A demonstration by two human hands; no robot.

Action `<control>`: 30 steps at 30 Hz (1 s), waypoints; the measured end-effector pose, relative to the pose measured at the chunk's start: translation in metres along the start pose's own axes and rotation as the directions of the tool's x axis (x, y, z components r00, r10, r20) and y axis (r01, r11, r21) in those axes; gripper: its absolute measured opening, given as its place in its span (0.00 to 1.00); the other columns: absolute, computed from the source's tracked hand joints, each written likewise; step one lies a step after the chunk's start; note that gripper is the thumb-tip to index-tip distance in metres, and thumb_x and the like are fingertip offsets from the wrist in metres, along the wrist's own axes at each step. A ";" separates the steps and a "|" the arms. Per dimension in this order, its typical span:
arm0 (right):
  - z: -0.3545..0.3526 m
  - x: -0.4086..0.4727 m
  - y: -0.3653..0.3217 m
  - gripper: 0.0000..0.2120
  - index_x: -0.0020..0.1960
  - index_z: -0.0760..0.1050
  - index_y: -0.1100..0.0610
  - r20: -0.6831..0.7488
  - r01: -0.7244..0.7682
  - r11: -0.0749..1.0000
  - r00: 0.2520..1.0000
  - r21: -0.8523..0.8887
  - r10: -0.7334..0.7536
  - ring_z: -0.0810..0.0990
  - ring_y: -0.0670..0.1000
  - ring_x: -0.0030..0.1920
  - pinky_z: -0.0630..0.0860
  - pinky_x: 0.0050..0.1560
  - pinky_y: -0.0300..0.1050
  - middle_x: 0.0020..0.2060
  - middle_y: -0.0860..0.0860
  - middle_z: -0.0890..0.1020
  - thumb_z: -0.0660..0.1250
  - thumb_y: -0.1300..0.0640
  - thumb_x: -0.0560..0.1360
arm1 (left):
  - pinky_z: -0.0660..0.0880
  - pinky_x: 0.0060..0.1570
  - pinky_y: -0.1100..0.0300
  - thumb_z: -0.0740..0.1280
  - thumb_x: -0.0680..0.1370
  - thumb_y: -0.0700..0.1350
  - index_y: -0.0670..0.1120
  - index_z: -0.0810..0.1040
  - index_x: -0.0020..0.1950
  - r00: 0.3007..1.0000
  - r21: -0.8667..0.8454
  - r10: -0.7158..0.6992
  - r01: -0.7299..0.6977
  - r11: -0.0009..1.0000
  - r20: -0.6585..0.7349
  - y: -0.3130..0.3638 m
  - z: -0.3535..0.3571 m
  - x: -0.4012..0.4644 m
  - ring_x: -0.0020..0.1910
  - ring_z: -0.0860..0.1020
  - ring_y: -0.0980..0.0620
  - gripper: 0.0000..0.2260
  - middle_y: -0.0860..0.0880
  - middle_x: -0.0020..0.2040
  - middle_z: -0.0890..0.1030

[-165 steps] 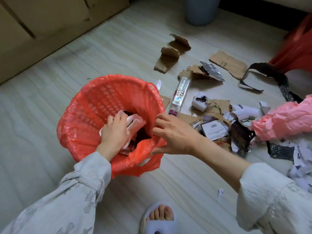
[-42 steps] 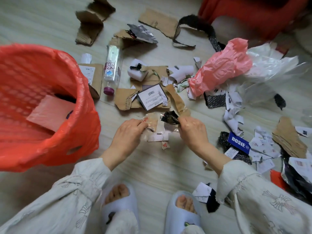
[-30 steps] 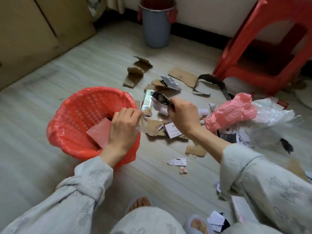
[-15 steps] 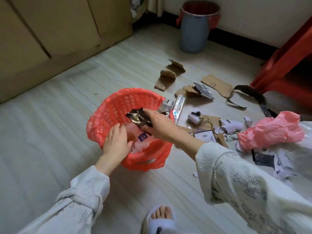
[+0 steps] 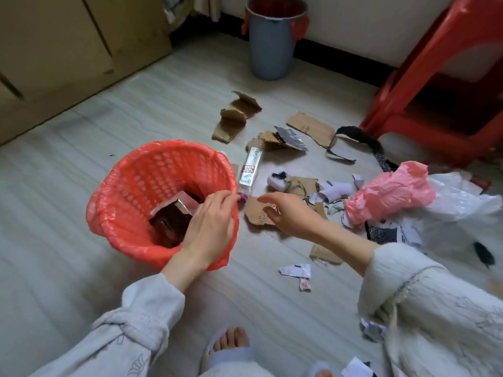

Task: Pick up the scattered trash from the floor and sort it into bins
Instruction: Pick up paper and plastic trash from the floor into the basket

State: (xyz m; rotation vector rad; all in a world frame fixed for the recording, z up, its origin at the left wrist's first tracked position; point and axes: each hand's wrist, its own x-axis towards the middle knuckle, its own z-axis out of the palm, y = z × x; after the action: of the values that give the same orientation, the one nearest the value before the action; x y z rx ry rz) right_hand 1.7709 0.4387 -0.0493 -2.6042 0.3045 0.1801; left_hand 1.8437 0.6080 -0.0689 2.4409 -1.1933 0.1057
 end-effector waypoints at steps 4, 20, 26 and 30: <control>0.012 -0.030 0.085 0.18 0.67 0.69 0.56 0.023 -0.261 0.965 0.965 0.002 0.261 0.73 0.56 0.64 0.69 0.62 0.49 0.65 0.55 0.74 0.59 0.57 0.78 | 0.76 0.47 0.54 0.58 0.67 0.35 0.42 0.76 0.57 0.960 -0.032 0.245 -0.243 0.970 0.138 0.035 0.051 0.004 0.51 0.77 0.45 0.20 0.44 0.53 0.78; 0.141 -0.036 0.235 0.34 0.75 0.52 0.46 0.132 -0.492 0.852 0.846 -0.180 0.517 0.47 0.59 0.75 0.58 0.69 0.58 0.76 0.53 0.48 0.62 0.41 0.74 | 0.77 0.50 0.48 0.74 0.62 0.58 0.56 0.80 0.54 0.532 -0.120 0.532 -0.623 0.773 0.659 0.057 0.263 -0.026 0.58 0.77 0.40 0.22 0.44 0.61 0.78; 0.149 -0.053 0.226 0.19 0.66 0.69 0.55 -0.004 -0.405 0.900 0.912 -0.162 0.410 0.68 0.60 0.60 0.71 0.54 0.53 0.66 0.55 0.70 0.62 0.60 0.75 | 0.72 0.32 0.61 0.58 0.68 0.45 0.50 0.81 0.42 0.706 -0.137 0.484 -0.489 0.861 0.517 0.051 0.257 -0.037 0.47 0.73 0.45 0.11 0.44 0.52 0.77; 0.158 -0.063 0.223 0.10 0.52 0.75 0.60 -0.054 -0.428 0.902 0.903 -0.049 0.426 0.72 0.60 0.52 0.74 0.46 0.51 0.53 0.57 0.75 0.62 0.66 0.72 | 0.70 0.29 0.62 0.55 0.69 0.46 0.49 0.79 0.38 0.763 -0.081 0.456 -0.475 0.876 0.458 0.046 0.258 -0.040 0.44 0.67 0.49 0.12 0.47 0.45 0.79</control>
State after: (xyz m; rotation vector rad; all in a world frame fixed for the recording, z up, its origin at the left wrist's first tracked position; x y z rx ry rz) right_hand 1.6436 0.3401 -0.2792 -2.5660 0.9004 0.2886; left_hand 1.7538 0.5089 -0.2978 2.2016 -2.0189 -0.3418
